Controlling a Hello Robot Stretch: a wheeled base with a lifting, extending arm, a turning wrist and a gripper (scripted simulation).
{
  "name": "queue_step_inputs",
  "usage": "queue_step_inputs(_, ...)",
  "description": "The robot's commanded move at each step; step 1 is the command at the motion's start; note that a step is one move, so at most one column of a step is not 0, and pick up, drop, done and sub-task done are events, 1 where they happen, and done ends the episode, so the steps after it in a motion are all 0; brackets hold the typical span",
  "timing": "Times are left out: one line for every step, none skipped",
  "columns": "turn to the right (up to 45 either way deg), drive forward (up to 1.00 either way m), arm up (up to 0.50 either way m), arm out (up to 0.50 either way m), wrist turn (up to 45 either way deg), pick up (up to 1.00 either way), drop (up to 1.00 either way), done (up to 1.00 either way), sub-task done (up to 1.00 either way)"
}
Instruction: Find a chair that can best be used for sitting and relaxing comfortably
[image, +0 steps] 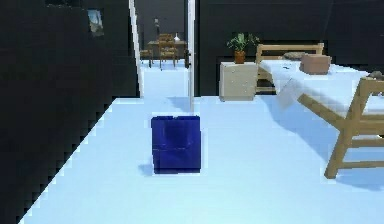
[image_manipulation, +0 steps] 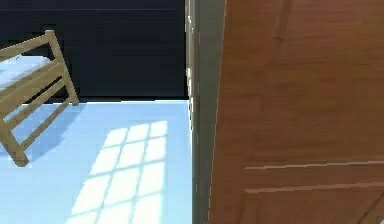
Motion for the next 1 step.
queue_step_inputs(-30.0,0.0,0.0,0.0,0.0,0.0,0.0,0.0,0.0)
